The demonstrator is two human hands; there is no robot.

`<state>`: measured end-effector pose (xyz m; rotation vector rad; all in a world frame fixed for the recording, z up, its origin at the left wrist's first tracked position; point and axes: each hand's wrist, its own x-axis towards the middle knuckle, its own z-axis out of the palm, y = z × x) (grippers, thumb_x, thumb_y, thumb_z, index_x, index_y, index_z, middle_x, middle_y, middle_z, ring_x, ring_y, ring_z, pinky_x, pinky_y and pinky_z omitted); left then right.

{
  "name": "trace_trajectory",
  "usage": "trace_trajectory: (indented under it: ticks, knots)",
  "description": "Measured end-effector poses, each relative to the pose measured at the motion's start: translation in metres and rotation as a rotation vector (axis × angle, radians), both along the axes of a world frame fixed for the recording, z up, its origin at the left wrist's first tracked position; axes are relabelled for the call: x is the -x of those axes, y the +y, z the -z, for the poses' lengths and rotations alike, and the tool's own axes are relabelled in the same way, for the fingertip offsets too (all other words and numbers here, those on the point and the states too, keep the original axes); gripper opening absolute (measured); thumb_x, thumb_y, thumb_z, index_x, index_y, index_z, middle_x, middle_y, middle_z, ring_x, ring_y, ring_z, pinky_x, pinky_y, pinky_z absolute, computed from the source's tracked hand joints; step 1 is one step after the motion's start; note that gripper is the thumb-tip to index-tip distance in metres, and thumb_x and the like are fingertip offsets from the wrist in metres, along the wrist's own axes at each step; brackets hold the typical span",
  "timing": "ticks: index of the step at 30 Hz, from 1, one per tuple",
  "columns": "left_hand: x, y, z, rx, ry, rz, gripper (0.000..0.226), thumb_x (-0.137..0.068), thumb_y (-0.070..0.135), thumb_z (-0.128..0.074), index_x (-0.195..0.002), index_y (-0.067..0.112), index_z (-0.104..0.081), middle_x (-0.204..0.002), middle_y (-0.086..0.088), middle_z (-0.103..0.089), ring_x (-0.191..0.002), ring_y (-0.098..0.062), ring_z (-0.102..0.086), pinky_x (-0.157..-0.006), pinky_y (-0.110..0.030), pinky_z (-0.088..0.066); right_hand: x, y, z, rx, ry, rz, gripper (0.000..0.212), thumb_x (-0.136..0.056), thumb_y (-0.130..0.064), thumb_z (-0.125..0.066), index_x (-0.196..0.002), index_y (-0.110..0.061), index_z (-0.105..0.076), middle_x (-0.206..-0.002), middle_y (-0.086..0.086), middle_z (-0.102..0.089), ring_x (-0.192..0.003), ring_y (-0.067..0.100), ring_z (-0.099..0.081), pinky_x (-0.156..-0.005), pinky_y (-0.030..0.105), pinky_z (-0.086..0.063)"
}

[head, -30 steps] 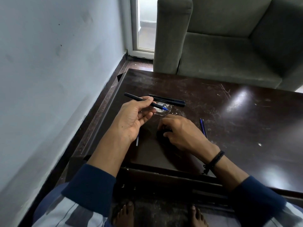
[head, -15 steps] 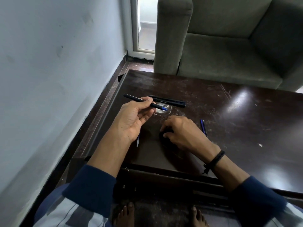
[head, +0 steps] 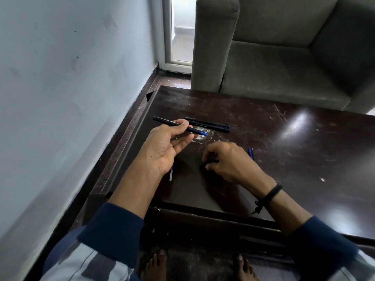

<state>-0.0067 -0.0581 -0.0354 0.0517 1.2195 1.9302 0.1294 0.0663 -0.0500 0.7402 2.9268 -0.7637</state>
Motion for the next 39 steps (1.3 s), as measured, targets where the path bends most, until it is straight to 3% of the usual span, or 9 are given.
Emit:
trace_trajectory:
  ticks: [8,13,20,24,27,30,35,39]
  knots:
    - [-0.001,0.000,-0.004,-0.035,-0.003,-0.005,0.008,-0.091,-0.002,-0.067,-0.088,0.005,-0.070,-0.084,-0.010,-0.076,-0.079,-0.023,-0.077,-0.071,-0.023,-0.061,-0.001,0.002,-0.001,-0.035,-0.046,-0.023,0.016,-0.088,-0.020,-0.076,-0.099,-0.030,-0.070,-0.099,-0.014,-0.058,-0.098,0.012,-0.060,-0.078,0.028,-0.046]
    - [0.007,-0.004,-0.007,-0.056,-0.024,-0.044,0.009,-0.092,-0.002,-0.065,-0.087,0.004,-0.069,-0.087,-0.014,-0.076,-0.083,-0.028,-0.077,-0.069,-0.021,-0.060,-0.002,0.008,-0.005,-0.032,-0.013,-0.015,0.015,-0.085,-0.028,-0.079,-0.096,-0.031,-0.070,-0.102,-0.013,-0.064,-0.097,0.011,-0.063,-0.082,0.032,-0.051]
    - [0.013,-0.008,-0.009,-0.078,-0.055,-0.088,0.005,-0.093,-0.001,-0.064,-0.094,0.002,-0.067,-0.088,-0.017,-0.077,-0.085,-0.029,-0.077,-0.070,-0.021,-0.061,-0.018,0.042,-0.020,-0.088,0.204,0.335,0.008,-0.086,-0.022,-0.074,-0.087,-0.030,-0.074,-0.089,-0.009,-0.072,-0.086,0.013,-0.067,-0.074,0.027,-0.050]
    - [0.011,-0.006,-0.008,-0.068,-0.046,-0.088,0.006,-0.093,-0.002,-0.064,-0.093,0.002,-0.068,-0.088,-0.017,-0.076,-0.084,-0.029,-0.077,-0.074,-0.023,-0.062,-0.026,0.056,-0.024,-0.073,0.212,0.396,0.011,-0.087,-0.018,-0.074,-0.085,-0.028,-0.074,-0.085,-0.008,-0.072,-0.080,0.013,-0.068,-0.070,0.029,-0.052]
    - [0.010,-0.005,-0.008,-0.061,-0.041,-0.089,0.006,-0.093,-0.002,-0.064,-0.092,0.002,-0.068,-0.088,-0.016,-0.076,-0.084,-0.029,-0.077,-0.078,-0.024,-0.062,-0.030,0.065,-0.024,-0.067,0.116,0.388,0.012,-0.087,-0.019,-0.077,-0.081,-0.029,-0.074,-0.083,-0.009,-0.071,-0.078,0.010,-0.066,-0.062,0.023,-0.047]
    - [0.010,-0.005,-0.008,-0.057,-0.038,-0.089,0.006,-0.093,-0.002,-0.064,-0.093,0.002,-0.068,-0.088,-0.016,-0.076,-0.084,-0.029,-0.077,-0.076,-0.023,-0.062,-0.031,0.068,-0.023,-0.076,0.057,0.379,0.013,-0.085,-0.023,-0.080,-0.078,-0.031,-0.072,-0.082,-0.009,-0.071,-0.081,0.012,-0.067,-0.065,0.024,-0.045]
    - [0.010,-0.005,-0.006,-0.051,-0.029,-0.080,0.006,-0.092,-0.002,-0.065,-0.091,0.003,-0.069,-0.089,-0.016,-0.076,-0.086,-0.030,-0.076,-0.072,-0.022,-0.061,-0.027,0.058,-0.024,-0.062,-0.003,0.265,0.009,-0.084,-0.031,-0.081,-0.089,-0.031,-0.074,-0.086,-0.013,-0.069,-0.085,0.010,-0.066,-0.063,0.021,-0.044]
    - [0.010,-0.005,-0.005,-0.047,-0.030,-0.082,0.005,-0.091,-0.002,-0.066,-0.090,0.002,-0.069,-0.090,-0.016,-0.076,-0.087,-0.031,-0.076,-0.073,-0.023,-0.062,-0.019,0.044,-0.021,-0.027,-0.089,0.084,0.022,-0.081,-0.044,-0.082,-0.097,-0.032,-0.072,-0.093,-0.015,-0.068,-0.088,0.007,-0.065,-0.074,0.027,-0.051]
